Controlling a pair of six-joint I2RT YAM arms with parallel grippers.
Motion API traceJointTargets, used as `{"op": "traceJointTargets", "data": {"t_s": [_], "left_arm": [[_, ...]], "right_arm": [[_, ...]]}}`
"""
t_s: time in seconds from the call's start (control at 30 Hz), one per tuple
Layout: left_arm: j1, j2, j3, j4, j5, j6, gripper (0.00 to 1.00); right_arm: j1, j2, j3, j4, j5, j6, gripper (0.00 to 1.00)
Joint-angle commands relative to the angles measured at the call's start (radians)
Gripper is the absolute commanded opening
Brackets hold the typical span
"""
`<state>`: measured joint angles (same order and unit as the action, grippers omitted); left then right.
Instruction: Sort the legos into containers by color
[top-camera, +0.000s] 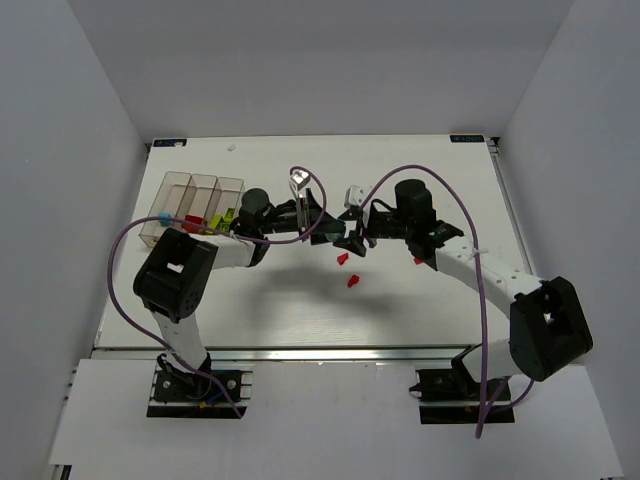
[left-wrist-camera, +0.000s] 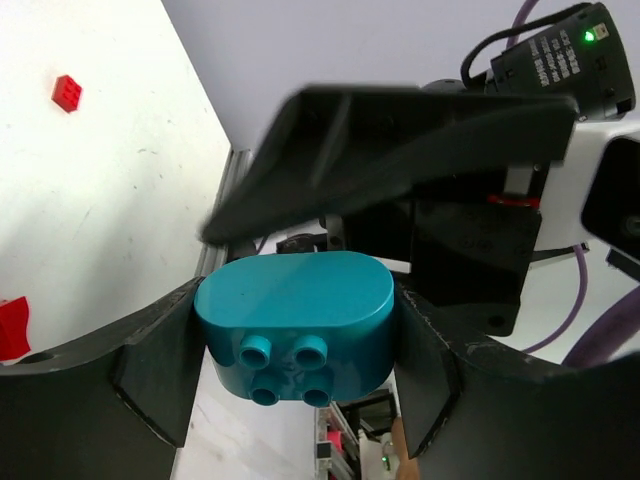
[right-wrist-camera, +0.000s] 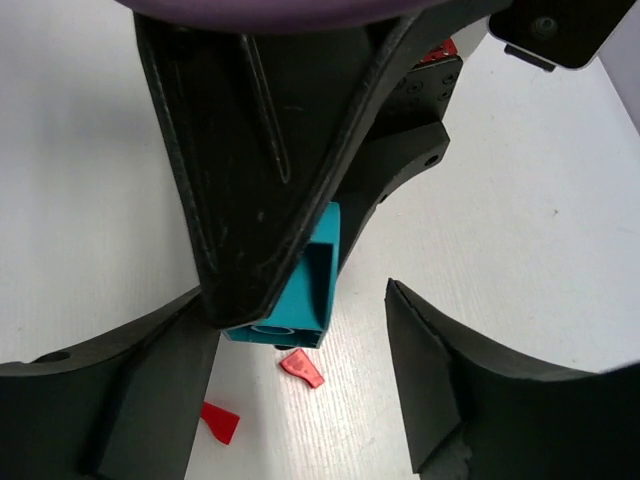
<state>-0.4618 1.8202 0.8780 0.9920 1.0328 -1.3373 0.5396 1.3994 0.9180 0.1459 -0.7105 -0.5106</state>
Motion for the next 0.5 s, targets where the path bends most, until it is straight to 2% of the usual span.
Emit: {"op": "traceJointTargets", "data": {"t_s": [0.0, 0.07, 0.1, 0.27, 0.33, 0.37, 0.4, 0.43, 0.47], "left_arm": [[0.003, -0.022, 0.036, 0.03, 0.042, -0.01, 0.16], [0.003, -0.03, 0.044, 0.017, 0.042, -0.01, 0.15], [0.012, -0.03, 0.047, 0.013, 0.042, -0.008, 0.14], [0.021, -0.033, 0.061, -0.016, 0.044, 0.009, 0.12], [0.037, -0.036, 0.082, -0.091, 0.033, 0.071, 0.09], [0.037, -0.041, 0.099, -0.142, 0.024, 0.111, 0.08], [0.054, -0.056, 0.123, -0.314, 0.015, 0.171, 0.07], [0.064, -0.062, 0.154, -0.422, -0.029, 0.313, 0.05], [0.084, -0.067, 0.239, -0.535, -0.065, 0.393, 0.04]], "right_arm": [[0.002, 0.003, -0.011, 0.04, 0.026, -0.022, 0.72], [0.003, -0.002, -0.013, 0.04, 0.028, -0.026, 0.86], [0.002, -0.002, -0.014, 0.04, 0.029, -0.026, 0.89], [0.0, -0.016, -0.01, 0.032, 0.028, -0.022, 0.89], [-0.006, -0.026, -0.004, 0.012, 0.026, -0.023, 0.89], [-0.006, -0.033, -0.001, 0.006, 0.025, -0.028, 0.89], [-0.01, -0.037, 0.002, 0.0, 0.026, -0.037, 0.89], [-0.012, -0.045, 0.005, -0.021, 0.029, -0.045, 0.89], [-0.023, -0.059, 0.007, -0.035, 0.029, -0.052, 0.89]]}}
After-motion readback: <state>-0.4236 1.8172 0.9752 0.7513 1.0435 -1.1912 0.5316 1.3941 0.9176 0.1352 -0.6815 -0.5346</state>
